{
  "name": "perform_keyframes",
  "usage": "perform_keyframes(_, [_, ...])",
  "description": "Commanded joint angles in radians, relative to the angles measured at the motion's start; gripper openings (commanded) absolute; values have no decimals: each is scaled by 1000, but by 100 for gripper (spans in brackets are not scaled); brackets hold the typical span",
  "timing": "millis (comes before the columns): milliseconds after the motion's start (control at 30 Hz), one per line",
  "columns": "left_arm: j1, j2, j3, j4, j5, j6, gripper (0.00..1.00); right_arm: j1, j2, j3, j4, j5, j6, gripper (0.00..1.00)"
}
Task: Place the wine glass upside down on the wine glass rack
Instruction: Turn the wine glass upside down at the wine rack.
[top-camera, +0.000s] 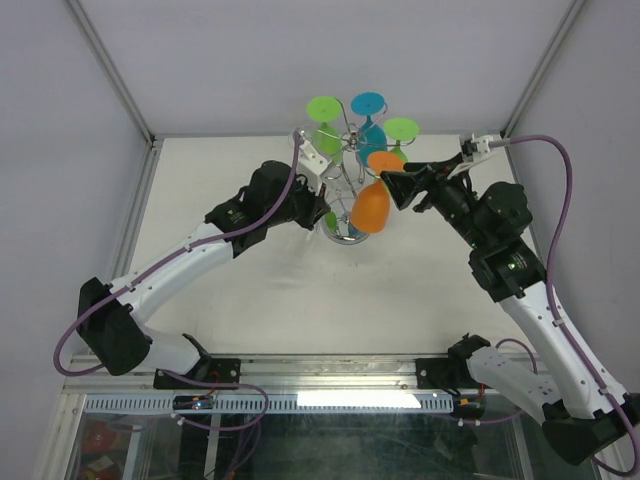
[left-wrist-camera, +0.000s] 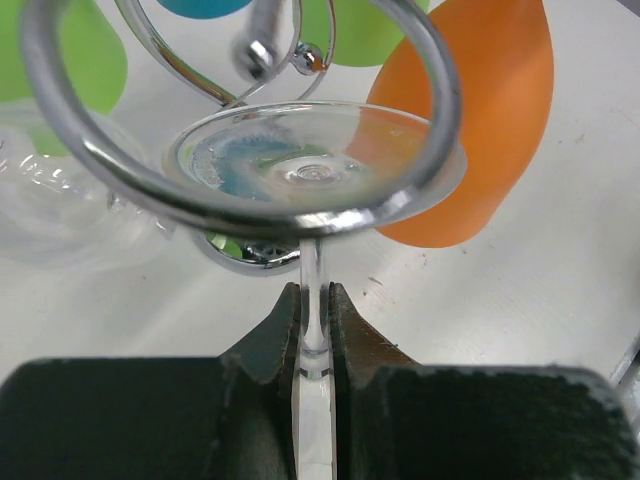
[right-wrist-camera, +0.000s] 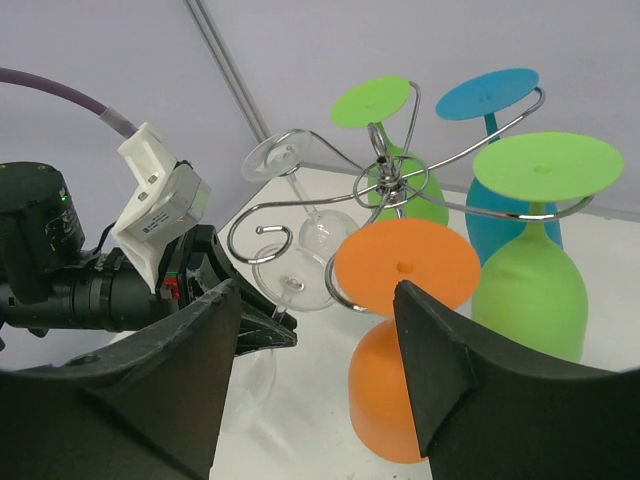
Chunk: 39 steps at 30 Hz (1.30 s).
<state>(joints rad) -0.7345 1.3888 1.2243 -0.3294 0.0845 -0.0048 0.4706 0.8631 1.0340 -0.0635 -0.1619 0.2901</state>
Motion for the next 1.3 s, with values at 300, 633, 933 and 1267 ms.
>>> perform_keyframes(300, [-12,-181,-96,136,-27,8,0,-3,10,-1,55,-7,1,65])
perform_keyframes(633, [-81,-265,-269,285,-17,18,0,-3,19,18,36,-17,-12,65])
perform_keyframes(933, [-166,-252,-281,518,-40,111,0,-3,2,13,18,1,-18,66])
perform_keyframes(1267, [-164,-182,-355,853,-108,108,0,-3,-10,16,-7,15,-26,66])
